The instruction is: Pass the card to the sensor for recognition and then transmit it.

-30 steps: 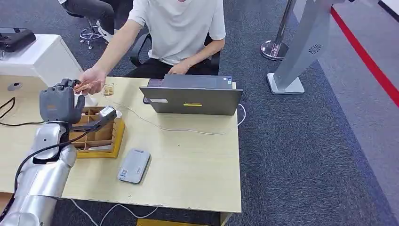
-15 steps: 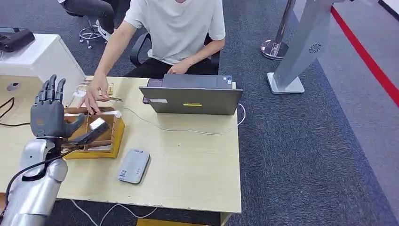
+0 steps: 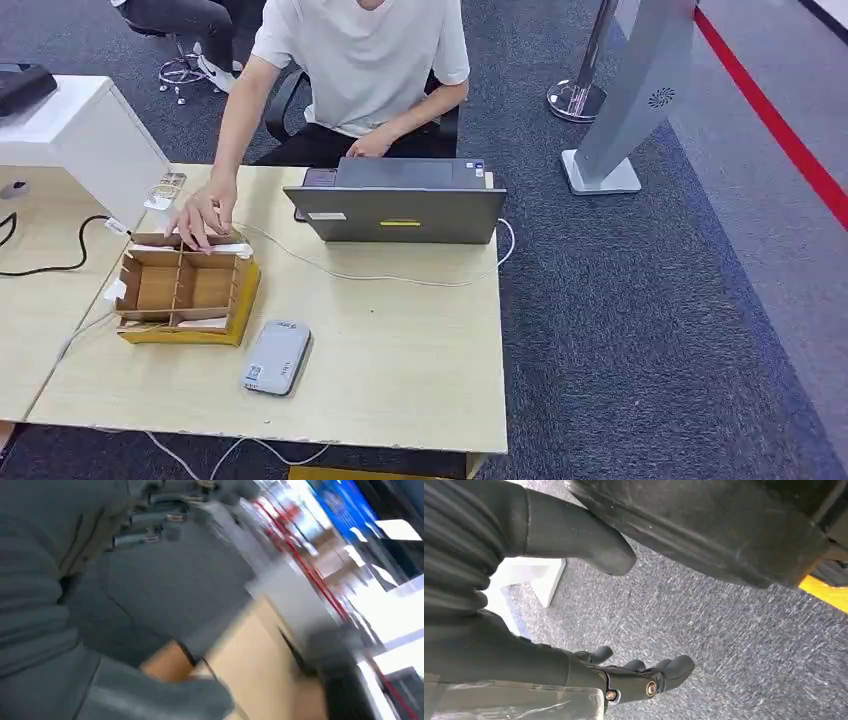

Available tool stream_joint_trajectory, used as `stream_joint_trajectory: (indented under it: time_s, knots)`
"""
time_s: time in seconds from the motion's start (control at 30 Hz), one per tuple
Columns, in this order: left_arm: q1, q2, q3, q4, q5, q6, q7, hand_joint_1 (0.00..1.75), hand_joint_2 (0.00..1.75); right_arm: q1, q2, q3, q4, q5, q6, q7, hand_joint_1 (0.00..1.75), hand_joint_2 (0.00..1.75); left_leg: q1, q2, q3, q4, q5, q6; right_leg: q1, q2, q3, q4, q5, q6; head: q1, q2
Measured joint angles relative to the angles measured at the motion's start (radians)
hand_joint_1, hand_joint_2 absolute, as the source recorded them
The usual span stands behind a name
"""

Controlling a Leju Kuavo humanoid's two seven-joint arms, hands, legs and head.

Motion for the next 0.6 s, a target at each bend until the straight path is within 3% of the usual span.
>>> stream_joint_trajectory:
  time_s: [0.07, 0.1, 0.17, 0.23, 0.33, 0.37, 0.4, 0.43, 0.53, 0.6]
  knots:
    - [0.029, -0.013, 0.095, 0.061, 0.013, 0.004, -0.010, 0.00, 1.75, 0.002, -0.003, 0.001, 0.000, -0.001, 0.004, 0.004, 0.00, 1.75, 0.002, -0.009, 0.000, 0.001, -0.001, 0.001, 0.001, -0.007, 0.002, -0.001, -0.004, 0.003, -0.003, 0.000]
    - [0.034, -0.021, 0.134, 0.088, 0.015, -0.007, -0.006, 0.00, 1.75, -0.001, -0.008, 0.001, 0.000, -0.021, 0.014, 0.040, 0.00, 1.75, 0.002, -0.013, 0.000, 0.001, -0.001, 0.002, 0.001, -0.012, 0.001, -0.003, -0.006, 0.005, 0.000, 0.000]
    - [0.030, -0.034, 0.176, 0.141, 0.013, -0.065, 0.004, 0.00, 1.75, -0.016, -0.059, -0.018, 0.001, -0.088, 0.075, 0.092, 0.00, 1.75, -0.001, -0.023, 0.000, 0.001, 0.000, 0.005, -0.002, -0.021, 0.005, -0.004, -0.006, 0.006, 0.002, 0.000]
    - [0.021, -0.069, 0.192, 0.211, 0.021, -0.079, 0.007, 0.00, 1.75, -0.026, -0.095, -0.041, 0.000, -0.118, 0.122, 0.090, 0.00, 1.75, -0.009, -0.027, 0.001, 0.000, 0.002, 0.010, -0.008, -0.027, 0.007, -0.003, -0.007, 0.011, 0.001, 0.000]
    - [0.023, -0.206, 0.223, 0.324, 0.009, -0.046, 0.040, 0.00, 1.75, -0.038, -0.131, -0.063, 0.000, -0.125, 0.110, 0.092, 0.00, 1.75, -0.015, -0.024, 0.005, -0.002, 0.002, 0.014, -0.014, -0.025, 0.011, -0.003, -0.004, 0.015, -0.003, 0.000]
    - [0.025, -0.276, 0.224, 0.365, -0.004, -0.022, 0.057, 0.00, 0.00, -0.039, -0.138, -0.070, 0.000, -0.125, 0.097, 0.093, 0.00, 1.75, -0.015, -0.024, 0.005, -0.001, 0.003, 0.016, -0.015, -0.025, 0.011, -0.004, -0.004, 0.016, -0.003, 0.000]
    - [0.028, -0.328, 0.224, 0.394, -0.010, -0.008, 0.060, 0.00, 0.00, -0.040, -0.144, -0.074, 0.000, -0.124, 0.092, 0.093, 0.00, 1.75, -0.015, -0.023, 0.004, 0.000, 0.003, 0.017, -0.015, -0.024, 0.011, -0.005, -0.003, 0.017, -0.001, 0.000]
    - [0.028, -0.381, 0.224, 0.423, -0.013, 0.000, 0.062, 0.00, 1.75, -0.040, -0.145, -0.076, 0.000, -0.124, 0.089, 0.094, 0.00, 1.75, -0.013, -0.023, 0.003, 0.001, 0.002, 0.019, -0.014, -0.024, 0.011, -0.006, -0.002, 0.018, 0.000, 0.000]
    - [0.027, -0.463, 0.224, 0.478, -0.048, -0.004, 0.139, 0.00, 1.75, -0.041, -0.149, -0.078, -0.001, -0.121, 0.088, 0.097, 0.00, 1.75, -0.012, -0.023, 0.003, 0.003, 0.001, 0.021, -0.013, -0.024, 0.011, -0.008, -0.001, 0.021, 0.010, 0.000]
    - [0.028, -0.511, 0.203, 0.512, -0.126, -0.060, 0.249, 0.00, 1.75, -0.041, -0.149, -0.078, -0.001, -0.120, 0.099, 0.089, 0.00, 1.75, -0.016, -0.023, 0.003, 0.003, 0.002, 0.024, -0.016, -0.024, 0.012, -0.008, 0.000, 0.023, 0.007, 0.000]
